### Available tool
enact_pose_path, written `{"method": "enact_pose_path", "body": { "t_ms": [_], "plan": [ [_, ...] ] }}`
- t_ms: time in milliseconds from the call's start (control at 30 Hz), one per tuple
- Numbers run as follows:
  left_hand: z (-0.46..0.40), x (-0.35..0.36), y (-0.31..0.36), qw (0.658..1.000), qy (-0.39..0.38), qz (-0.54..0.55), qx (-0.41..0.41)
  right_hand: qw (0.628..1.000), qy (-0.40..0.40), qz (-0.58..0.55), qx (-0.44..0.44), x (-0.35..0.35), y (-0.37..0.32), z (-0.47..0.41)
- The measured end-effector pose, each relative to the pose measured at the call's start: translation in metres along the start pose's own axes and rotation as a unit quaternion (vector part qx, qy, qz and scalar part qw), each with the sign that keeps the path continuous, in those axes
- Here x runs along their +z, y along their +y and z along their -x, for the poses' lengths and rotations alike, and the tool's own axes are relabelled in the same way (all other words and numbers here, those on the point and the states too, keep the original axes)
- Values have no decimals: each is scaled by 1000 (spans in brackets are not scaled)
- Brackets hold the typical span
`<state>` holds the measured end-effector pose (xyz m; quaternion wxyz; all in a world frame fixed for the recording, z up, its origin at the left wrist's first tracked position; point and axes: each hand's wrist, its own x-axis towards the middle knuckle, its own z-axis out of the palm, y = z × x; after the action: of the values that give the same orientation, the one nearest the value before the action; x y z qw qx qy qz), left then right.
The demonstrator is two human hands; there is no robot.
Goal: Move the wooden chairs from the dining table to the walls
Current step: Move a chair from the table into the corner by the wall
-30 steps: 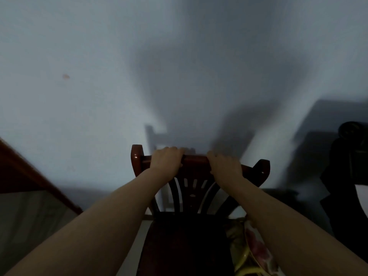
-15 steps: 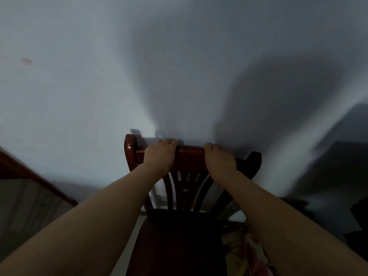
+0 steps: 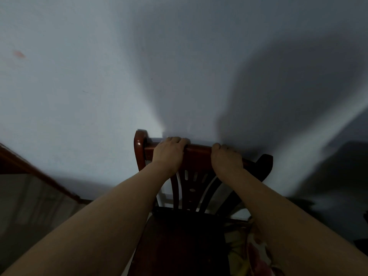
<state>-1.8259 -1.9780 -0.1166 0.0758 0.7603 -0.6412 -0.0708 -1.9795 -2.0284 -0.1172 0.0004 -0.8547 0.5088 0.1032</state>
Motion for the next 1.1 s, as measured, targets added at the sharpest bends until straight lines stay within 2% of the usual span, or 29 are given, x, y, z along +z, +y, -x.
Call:
{"method": "enact_pose_path", "body": {
  "t_ms": [133, 267, 400, 600, 767, 900, 1100],
  "plan": [
    [-3, 3, 1, 1000, -1, 12, -6, 998, 63, 6, 2, 1, 1, 1],
    [-5, 5, -6, 1000, -7, 7, -18, 1000, -10, -5, -22, 9, -3, -1],
    [-4, 4, -8, 1000, -11, 10, -15, 1000, -20, -4, -2, 11, -7, -5],
    [3, 3, -2, 1000, -22, 4, -1, 999, 44, 6, 7, 9, -7, 5],
    [10, -2, 1, 998, -70, -1, 2, 998, -50, -24, -4, 5, 1, 17],
    [25, -12, 2, 995, -103, 6, 4, 997, -66, -25, -16, 1, -2, 28],
    [54, -37, -9, 988, -144, -37, -33, 992, -99, -16, -82, -21, -26, 47]
  ]
}}
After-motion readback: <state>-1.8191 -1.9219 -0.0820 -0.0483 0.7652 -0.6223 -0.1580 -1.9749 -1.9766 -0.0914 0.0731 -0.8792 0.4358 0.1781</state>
